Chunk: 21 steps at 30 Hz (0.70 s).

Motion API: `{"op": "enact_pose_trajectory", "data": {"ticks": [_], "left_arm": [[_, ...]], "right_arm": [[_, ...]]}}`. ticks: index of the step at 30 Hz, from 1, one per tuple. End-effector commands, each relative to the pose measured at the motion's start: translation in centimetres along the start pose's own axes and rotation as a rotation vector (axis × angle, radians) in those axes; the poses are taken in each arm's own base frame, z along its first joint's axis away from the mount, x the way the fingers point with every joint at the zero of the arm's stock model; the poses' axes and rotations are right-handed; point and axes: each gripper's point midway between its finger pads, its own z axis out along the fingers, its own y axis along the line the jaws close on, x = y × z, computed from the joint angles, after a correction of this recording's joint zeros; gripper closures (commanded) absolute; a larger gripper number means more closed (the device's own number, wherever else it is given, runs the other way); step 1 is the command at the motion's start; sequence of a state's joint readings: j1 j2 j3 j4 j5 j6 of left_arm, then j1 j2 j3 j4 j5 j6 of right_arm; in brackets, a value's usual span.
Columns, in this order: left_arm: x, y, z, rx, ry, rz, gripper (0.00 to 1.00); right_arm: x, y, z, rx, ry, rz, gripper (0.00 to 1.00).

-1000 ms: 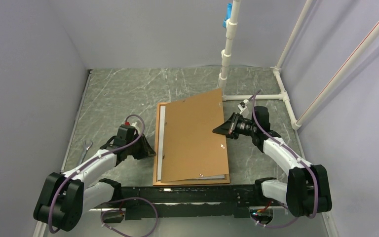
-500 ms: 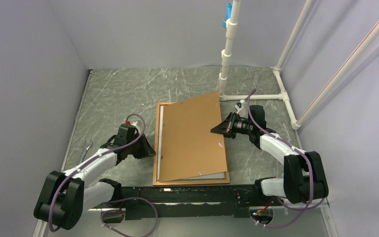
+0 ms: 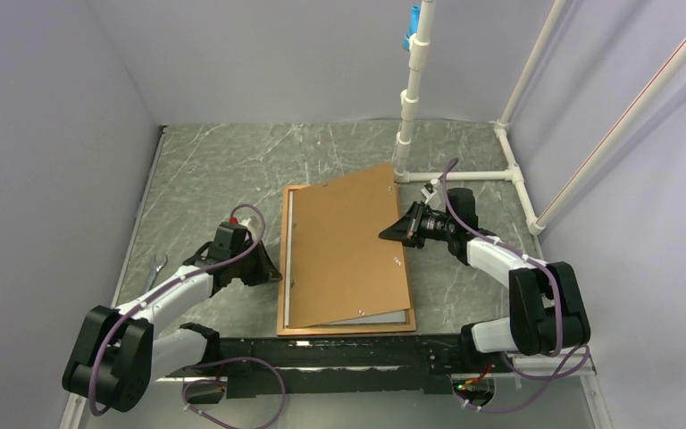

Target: Put the photo into the frame

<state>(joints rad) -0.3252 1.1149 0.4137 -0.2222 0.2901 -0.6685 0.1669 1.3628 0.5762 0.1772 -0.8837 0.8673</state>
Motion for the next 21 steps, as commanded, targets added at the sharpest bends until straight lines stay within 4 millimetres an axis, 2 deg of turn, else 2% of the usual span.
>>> {"op": "enact_pose_trajectory", "data": {"ticks": [1,21], "left_arm": [[0.4,1.7,0.1,-0.086,0.012,0.028,0.81],[0.5,1.8,0.2,-0.104,0.023,0.038,0.83]], "right_arm": [[-1.0,2.5,0.4,-0.083,-0.012,-0.108,1.00],[1.0,0.2,1.7,-0.035,0.021,-0.080,1.00]]}}
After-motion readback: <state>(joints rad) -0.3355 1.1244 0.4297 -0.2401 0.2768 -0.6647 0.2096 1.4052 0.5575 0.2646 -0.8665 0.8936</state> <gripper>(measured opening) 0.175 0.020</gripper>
